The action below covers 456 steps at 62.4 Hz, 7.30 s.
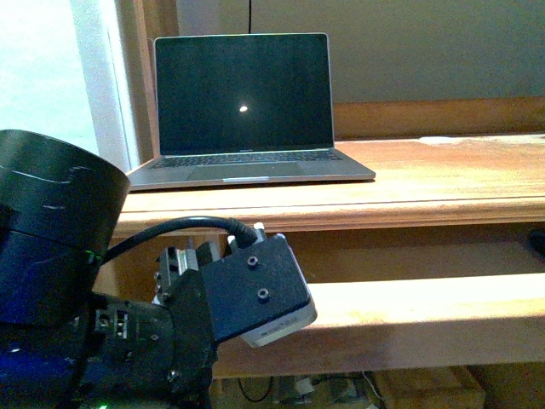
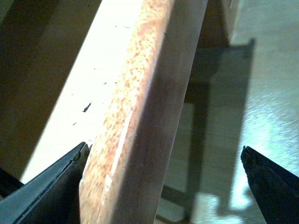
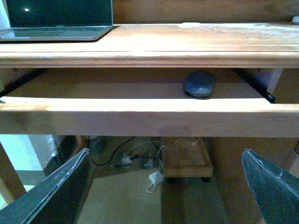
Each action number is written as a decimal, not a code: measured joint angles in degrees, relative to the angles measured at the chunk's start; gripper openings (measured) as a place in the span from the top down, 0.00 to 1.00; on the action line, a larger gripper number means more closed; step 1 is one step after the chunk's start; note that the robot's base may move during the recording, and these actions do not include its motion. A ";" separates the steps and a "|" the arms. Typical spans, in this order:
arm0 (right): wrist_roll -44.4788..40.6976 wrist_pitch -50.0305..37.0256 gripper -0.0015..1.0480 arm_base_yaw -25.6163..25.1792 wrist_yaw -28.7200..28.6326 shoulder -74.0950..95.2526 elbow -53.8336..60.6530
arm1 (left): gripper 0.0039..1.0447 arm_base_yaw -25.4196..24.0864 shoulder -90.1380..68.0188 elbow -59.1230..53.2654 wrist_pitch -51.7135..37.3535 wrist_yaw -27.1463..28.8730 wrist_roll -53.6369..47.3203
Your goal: Place mouse
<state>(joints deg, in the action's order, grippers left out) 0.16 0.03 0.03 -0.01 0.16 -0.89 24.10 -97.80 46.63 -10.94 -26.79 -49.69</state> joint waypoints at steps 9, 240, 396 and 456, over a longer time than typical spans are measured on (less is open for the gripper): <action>-0.02 0.00 0.07 0.00 -0.02 0.00 0.00 | 0.07 1.31 7.19 -3.50 2.91 -3.54 14.21; 5.42 1.42 0.44 13.64 31.23 117.90 -98.20 | 0.07 -23.85 97.44 -46.23 10.86 26.77 49.42; -2.29 -46.23 0.07 2.86 7.82 94.16 -32.22 | 0.07 -23.85 97.44 -46.23 10.86 26.77 49.42; 13.94 -0.39 0.07 9.01 17.90 25.20 -8.11 | 0.07 -23.85 97.44 -46.23 10.86 26.77 49.42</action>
<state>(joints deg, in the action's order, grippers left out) 14.11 -0.36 9.04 17.89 25.36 -8.99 0.25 -0.36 0.40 -0.08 -0.01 -0.27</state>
